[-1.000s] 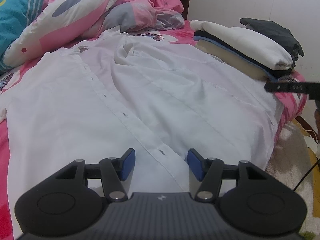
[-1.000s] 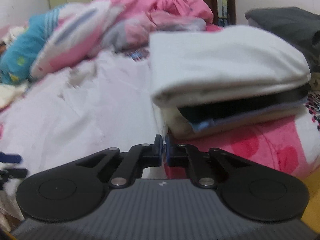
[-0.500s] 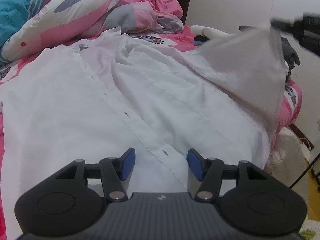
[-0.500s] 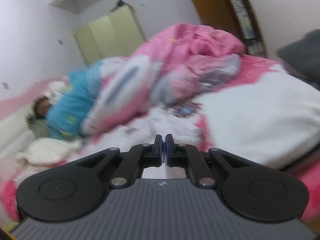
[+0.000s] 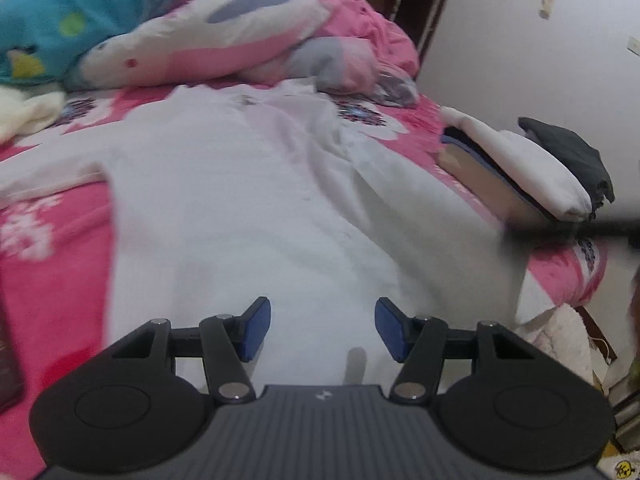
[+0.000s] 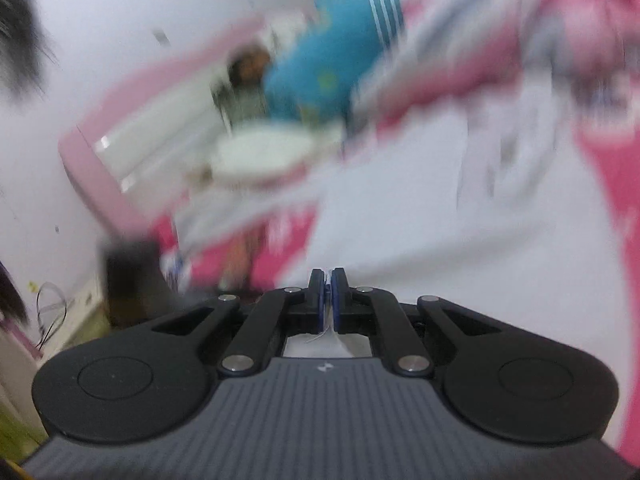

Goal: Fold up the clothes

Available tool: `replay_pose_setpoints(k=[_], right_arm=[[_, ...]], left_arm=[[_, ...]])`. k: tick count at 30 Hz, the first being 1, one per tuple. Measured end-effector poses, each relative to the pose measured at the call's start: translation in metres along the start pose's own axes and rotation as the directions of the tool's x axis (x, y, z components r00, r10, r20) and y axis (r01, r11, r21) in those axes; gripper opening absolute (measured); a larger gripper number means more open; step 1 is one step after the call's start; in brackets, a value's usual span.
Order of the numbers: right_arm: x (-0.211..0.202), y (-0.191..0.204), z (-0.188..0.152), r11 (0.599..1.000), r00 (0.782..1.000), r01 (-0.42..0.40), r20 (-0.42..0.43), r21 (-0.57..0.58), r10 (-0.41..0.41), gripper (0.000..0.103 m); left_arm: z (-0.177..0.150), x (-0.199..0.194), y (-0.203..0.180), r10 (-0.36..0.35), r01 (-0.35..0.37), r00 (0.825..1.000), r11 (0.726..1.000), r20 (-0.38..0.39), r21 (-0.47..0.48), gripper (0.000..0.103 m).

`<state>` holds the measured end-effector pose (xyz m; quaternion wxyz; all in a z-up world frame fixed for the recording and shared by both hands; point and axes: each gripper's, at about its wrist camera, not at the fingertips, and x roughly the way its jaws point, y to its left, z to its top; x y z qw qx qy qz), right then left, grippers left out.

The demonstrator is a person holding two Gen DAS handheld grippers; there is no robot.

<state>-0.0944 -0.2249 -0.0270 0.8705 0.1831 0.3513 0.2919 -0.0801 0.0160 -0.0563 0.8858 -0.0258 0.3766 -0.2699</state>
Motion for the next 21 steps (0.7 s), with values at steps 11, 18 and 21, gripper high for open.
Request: replay_pose_setpoints(k=[11,18,21], right_arm=[[0.012,0.016,-0.051,0.989,0.975,0.098,-0.186,-0.113,-0.118,0.025],[-0.053,0.007,-0.055,0.971,0.974,0.220,-0.038,-0.096,-0.224,0.044],[-0.084,-0.009,-0.056,0.936,0.937,0.349,0.035,-0.048,-0.348,0.047]], left_arm=[[0.000,0.002,-0.002,-0.132,0.132,0.991,0.989,-0.002,-0.071,0.053],[-0.011,0.012,-0.024,-0.198,0.197,0.978,0.980,-0.067,-0.023,0.044],[-0.014,0.012,-0.036,-0.194,0.197,0.977,0.980,-0.088,0.036,0.044]])
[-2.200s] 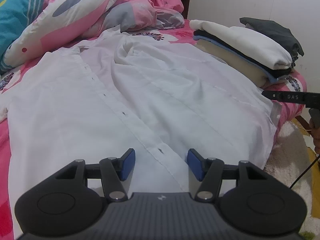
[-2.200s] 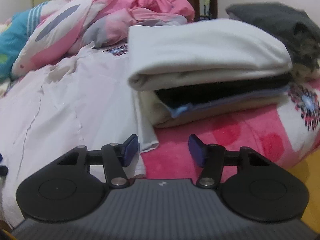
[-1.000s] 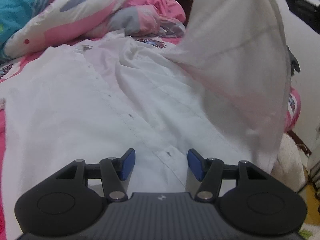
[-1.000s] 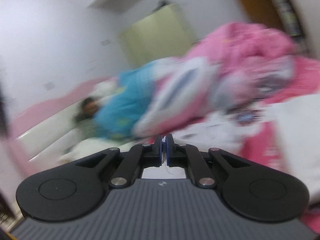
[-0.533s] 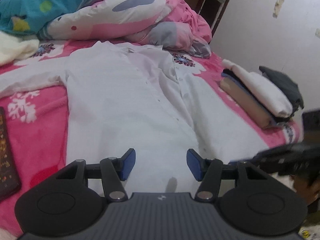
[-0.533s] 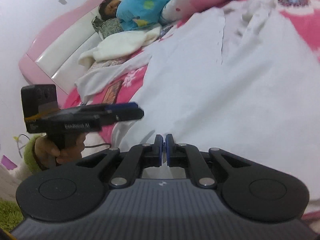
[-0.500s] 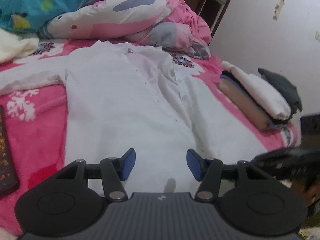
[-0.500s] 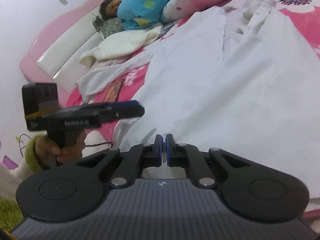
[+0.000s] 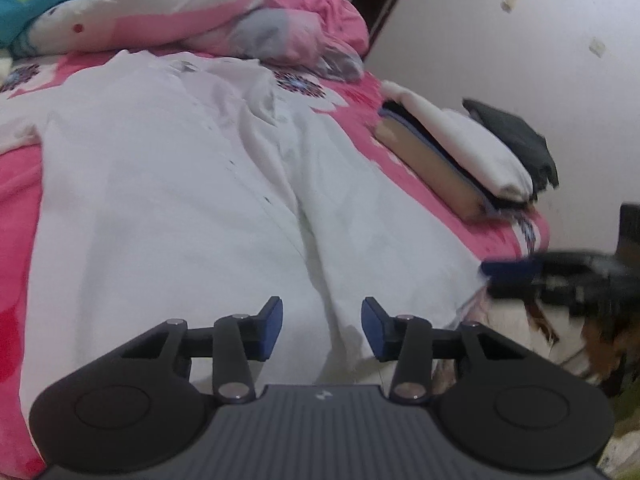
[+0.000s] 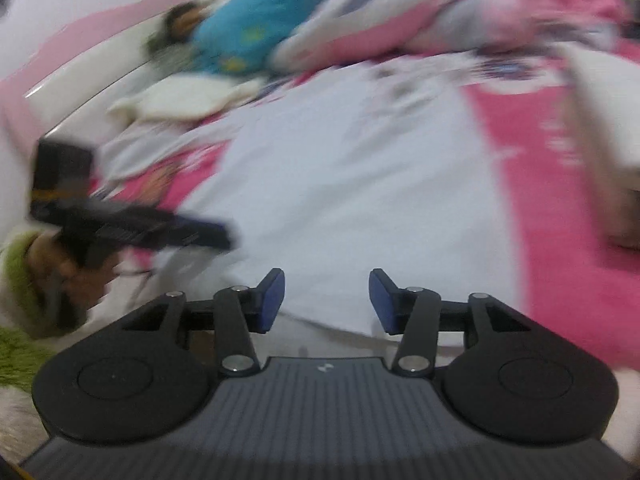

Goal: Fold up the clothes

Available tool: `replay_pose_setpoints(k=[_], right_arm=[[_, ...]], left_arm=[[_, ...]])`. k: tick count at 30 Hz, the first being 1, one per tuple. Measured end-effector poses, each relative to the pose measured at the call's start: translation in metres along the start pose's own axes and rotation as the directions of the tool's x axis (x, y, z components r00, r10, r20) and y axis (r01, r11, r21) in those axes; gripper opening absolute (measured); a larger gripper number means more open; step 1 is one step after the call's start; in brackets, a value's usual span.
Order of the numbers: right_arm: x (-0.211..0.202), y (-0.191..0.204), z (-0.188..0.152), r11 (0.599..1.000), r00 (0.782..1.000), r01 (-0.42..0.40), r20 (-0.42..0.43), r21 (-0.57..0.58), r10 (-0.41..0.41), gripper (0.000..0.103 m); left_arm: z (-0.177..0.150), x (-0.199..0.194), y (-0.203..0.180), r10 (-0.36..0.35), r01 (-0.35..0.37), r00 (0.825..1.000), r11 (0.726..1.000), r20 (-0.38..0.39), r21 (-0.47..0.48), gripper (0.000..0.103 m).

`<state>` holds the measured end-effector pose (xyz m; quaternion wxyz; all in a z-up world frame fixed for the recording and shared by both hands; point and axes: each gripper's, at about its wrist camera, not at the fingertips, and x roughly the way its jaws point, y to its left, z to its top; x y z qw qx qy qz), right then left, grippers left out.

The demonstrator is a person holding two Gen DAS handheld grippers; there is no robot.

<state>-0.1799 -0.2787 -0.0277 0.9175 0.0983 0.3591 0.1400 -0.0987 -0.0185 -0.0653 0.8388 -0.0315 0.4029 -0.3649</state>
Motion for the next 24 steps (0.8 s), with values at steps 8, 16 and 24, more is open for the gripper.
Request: replay_pose_setpoints(k=[8,16,24], right_arm=[[-0.010,-0.014,-0.028,0.934,0.952,0.299,-0.004,-0.195,-0.306,0.047],[0.018,-0.012,-0.046,0.857,0.909,0.391,-0.006,-0.336,-0.417,0.042],[0.020,-0.024,-0.037,0.872,0.901,0.432,0.073,-0.229,-0.428,0.010]], left_arm=[[-0.018,0.004,-0.050,0.065,-0.047,0.997,0.949,-0.046,0.311,0.057],[-0.032,0.022,-0.080,0.218,-0.183,0.976,0.852,-0.015,0.491,0.051],[-0.026,0.020,-0.079,0.209,-0.193,0.978,0.866,0.017,0.462,0.036]])
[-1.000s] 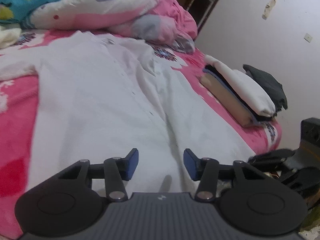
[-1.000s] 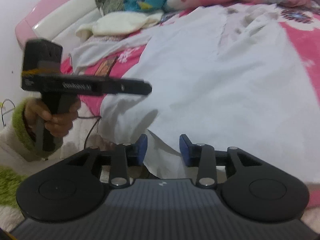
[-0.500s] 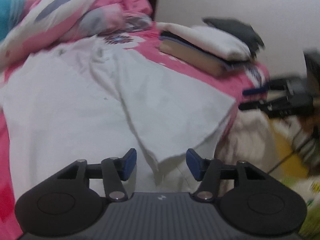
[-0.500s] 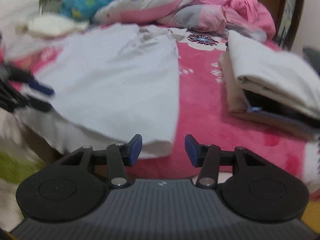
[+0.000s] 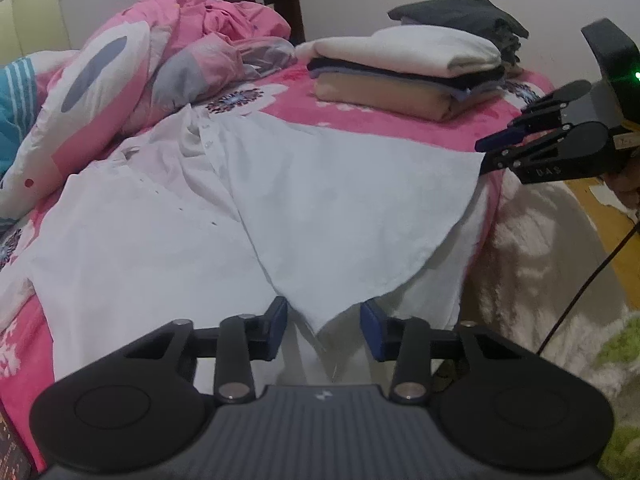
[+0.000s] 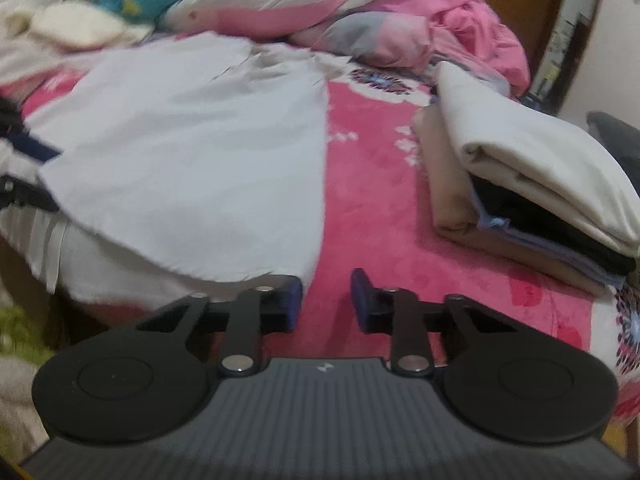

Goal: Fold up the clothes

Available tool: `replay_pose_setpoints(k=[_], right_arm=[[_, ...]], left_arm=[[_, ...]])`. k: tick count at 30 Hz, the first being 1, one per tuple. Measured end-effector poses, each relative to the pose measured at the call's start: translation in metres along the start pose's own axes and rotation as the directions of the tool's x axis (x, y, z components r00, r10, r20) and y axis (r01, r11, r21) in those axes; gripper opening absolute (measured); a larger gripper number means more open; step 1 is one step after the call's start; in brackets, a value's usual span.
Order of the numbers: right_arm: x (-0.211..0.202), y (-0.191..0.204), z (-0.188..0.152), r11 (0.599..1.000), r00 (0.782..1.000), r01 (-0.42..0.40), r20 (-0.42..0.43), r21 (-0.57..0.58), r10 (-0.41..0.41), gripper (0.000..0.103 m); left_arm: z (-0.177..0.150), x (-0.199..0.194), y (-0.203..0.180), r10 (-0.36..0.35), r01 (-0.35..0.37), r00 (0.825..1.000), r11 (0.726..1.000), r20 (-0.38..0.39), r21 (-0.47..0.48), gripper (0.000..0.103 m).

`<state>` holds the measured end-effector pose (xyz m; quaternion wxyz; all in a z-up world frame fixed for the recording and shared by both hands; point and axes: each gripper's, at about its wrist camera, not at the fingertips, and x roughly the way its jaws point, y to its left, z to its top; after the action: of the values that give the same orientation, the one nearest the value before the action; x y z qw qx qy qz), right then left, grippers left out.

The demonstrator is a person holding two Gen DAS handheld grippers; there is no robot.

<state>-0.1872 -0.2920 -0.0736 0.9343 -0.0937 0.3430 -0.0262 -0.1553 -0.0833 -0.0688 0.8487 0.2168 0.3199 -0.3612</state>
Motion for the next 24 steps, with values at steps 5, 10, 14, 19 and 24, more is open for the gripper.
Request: replay_pose_setpoints(k=[5,10,14,19,24], right_arm=[[-0.001,-0.015,-0.005,0.993,0.998,0.066,0.010,0.099,-0.067,0.008],[0.004,-0.022,-0.010,0.985,0.997,0.075,-0.010,0.158,-0.075,0.008],[0.005,-0.023,-0.010,0.980,0.997,0.079,-0.006,0.182,-0.079,0.008],[0.004,-0.024,-0.011,0.977,0.997,0.075,-0.005,0.200,-0.076,0.008],[0.004,-0.024,-0.011,0.975,0.997,0.073,-0.005,0.208,-0.073,0.008]], left_arm=[[0.000,-0.001,0.001,-0.007,0.007,1.000,1.000,0.003,0.001,0.036],[-0.002,0.000,-0.005,-0.002,0.002,1.000,0.999,0.013,0.038,0.036],[0.000,0.000,-0.012,0.016,-0.020,0.999,0.997,0.045,0.079,0.035],[0.005,0.000,-0.021,0.047,-0.062,0.993,0.989,0.113,0.131,0.034],[0.013,0.004,-0.016,0.040,-0.057,0.986,0.993,0.161,0.103,0.019]])
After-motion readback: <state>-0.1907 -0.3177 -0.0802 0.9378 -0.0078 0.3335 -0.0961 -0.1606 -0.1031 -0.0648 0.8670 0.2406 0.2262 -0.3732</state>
